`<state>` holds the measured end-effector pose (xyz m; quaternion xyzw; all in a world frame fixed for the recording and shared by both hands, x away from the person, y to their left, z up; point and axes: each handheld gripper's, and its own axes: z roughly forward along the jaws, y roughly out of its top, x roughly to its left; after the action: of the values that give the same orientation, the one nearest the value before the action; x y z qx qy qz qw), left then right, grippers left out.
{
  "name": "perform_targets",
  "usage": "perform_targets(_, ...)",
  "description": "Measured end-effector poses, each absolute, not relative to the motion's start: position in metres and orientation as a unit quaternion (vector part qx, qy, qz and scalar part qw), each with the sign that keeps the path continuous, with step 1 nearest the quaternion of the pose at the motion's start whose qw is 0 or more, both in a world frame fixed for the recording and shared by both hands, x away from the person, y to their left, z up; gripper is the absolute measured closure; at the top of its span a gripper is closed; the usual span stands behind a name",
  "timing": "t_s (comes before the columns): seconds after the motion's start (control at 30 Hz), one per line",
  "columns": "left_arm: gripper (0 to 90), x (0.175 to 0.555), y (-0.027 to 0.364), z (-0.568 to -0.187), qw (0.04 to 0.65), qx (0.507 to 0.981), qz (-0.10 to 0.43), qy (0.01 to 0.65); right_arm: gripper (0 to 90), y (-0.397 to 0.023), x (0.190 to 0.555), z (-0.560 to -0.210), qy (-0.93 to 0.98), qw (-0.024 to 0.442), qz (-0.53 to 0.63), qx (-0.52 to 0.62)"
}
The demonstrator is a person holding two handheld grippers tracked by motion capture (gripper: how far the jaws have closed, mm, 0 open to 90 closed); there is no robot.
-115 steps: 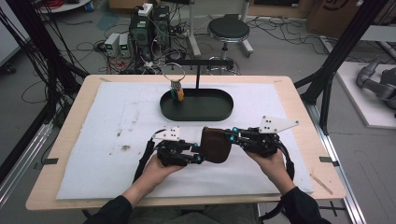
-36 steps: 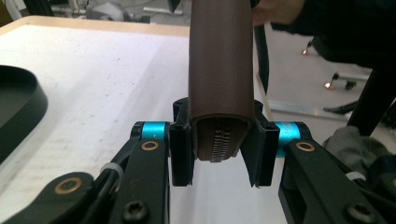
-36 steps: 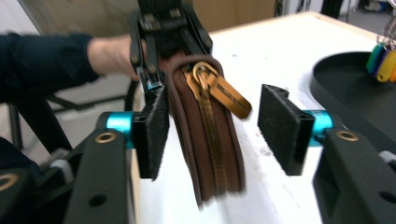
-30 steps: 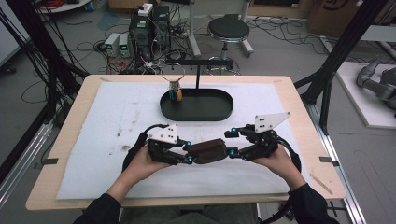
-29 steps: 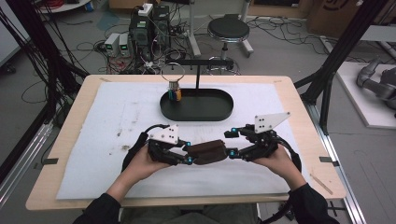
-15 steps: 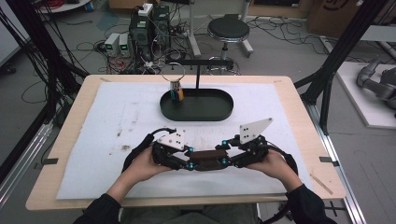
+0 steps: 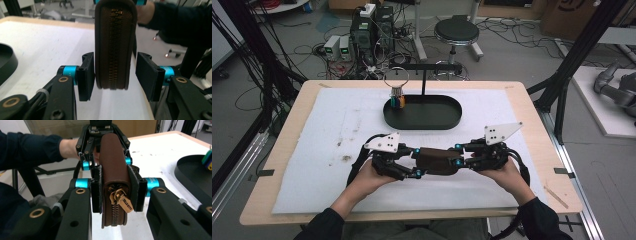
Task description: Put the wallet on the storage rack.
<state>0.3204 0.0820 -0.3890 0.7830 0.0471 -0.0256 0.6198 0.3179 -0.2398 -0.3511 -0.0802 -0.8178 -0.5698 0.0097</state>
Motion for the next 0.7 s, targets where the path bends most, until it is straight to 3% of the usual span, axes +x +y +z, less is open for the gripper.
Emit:
perform_targets(0.17, 51.7, 0.322, 0.089, -0.385, 0.658, 0.75, -0.04, 0.056, 68.6, -0.236, 0.319, -0.353, -0.821, 0.022, -0.565, -0.083)
perform_targets(0.27, 62.8, 0.323, 0.094, -0.384, 0.659, 0.749, -0.037, 0.056, 68.5, -0.234, 0.319, -0.354, -0.819, 0.028, -0.566, -0.084)
perform_targets(0.47, 65.1, 0.322, 0.096, -0.383, 0.664, 0.745, -0.034, 0.059, 67.6, -0.232, 0.32, -0.354, -0.815, 0.026, -0.573, -0.083)
perform_targets(0.7, 65.9, 0.323, 0.098, -0.382, 0.681, 0.728, -0.036, 0.069, 54.0, -0.236, 0.323, -0.356, -0.806, 0.032, -0.581, -0.106)
